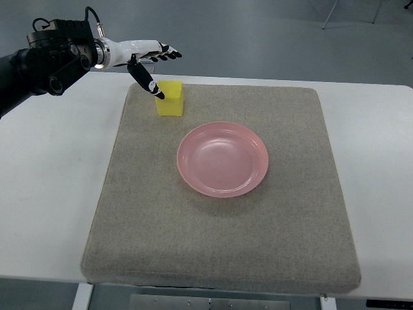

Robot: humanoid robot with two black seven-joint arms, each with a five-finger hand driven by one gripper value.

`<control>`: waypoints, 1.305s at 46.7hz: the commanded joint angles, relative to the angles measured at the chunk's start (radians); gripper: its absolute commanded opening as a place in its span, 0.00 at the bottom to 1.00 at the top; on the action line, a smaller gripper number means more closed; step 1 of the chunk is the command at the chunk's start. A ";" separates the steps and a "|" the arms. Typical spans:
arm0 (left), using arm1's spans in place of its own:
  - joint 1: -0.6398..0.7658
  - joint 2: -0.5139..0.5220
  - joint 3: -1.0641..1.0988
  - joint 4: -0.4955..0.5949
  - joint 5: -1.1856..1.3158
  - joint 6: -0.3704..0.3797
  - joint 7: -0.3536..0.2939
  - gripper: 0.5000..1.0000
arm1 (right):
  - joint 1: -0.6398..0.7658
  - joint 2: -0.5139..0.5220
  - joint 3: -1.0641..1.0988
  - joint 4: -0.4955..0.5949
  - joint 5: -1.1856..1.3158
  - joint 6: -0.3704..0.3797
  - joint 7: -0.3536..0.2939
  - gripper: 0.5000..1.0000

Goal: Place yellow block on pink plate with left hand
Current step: 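Reach the left hand over the yellow cube, fingers pointing down, then close the left hand fingers around the yellow cube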

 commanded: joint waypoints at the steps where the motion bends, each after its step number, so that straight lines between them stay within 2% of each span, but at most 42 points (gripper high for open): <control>1: 0.009 0.000 0.001 -0.001 0.014 0.004 0.000 0.92 | 0.000 0.000 0.000 0.000 0.000 0.000 0.001 0.85; 6: 0.016 -0.005 0.003 0.004 0.050 0.014 0.000 0.88 | 0.000 0.000 0.000 0.000 0.000 -0.001 0.001 0.85; 25: 0.050 -0.017 0.001 0.010 0.081 0.039 0.000 0.88 | 0.000 0.000 0.000 0.000 0.000 0.001 -0.001 0.85; 32: 0.069 -0.032 0.001 0.013 0.081 0.083 0.000 0.88 | 0.000 0.000 0.000 0.000 0.000 0.000 0.001 0.85; 38: 0.069 -0.035 0.001 0.013 0.081 0.090 0.000 0.88 | 0.000 0.000 0.000 0.000 0.000 0.000 0.001 0.85; 42: 0.070 -0.038 0.003 0.013 0.083 0.090 0.000 0.83 | 0.000 0.000 0.000 0.000 0.000 0.001 -0.001 0.85; 50: 0.072 -0.038 0.003 0.015 0.086 0.090 0.002 0.65 | 0.000 0.000 0.000 0.000 0.000 -0.001 -0.001 0.85; 53: 0.072 -0.038 0.003 0.016 0.086 0.090 0.000 0.63 | -0.002 0.000 0.000 0.000 0.000 -0.001 0.001 0.85; 61: 0.073 -0.038 0.003 0.028 0.086 0.091 0.002 0.47 | -0.002 0.000 0.000 0.000 0.000 0.001 0.001 0.85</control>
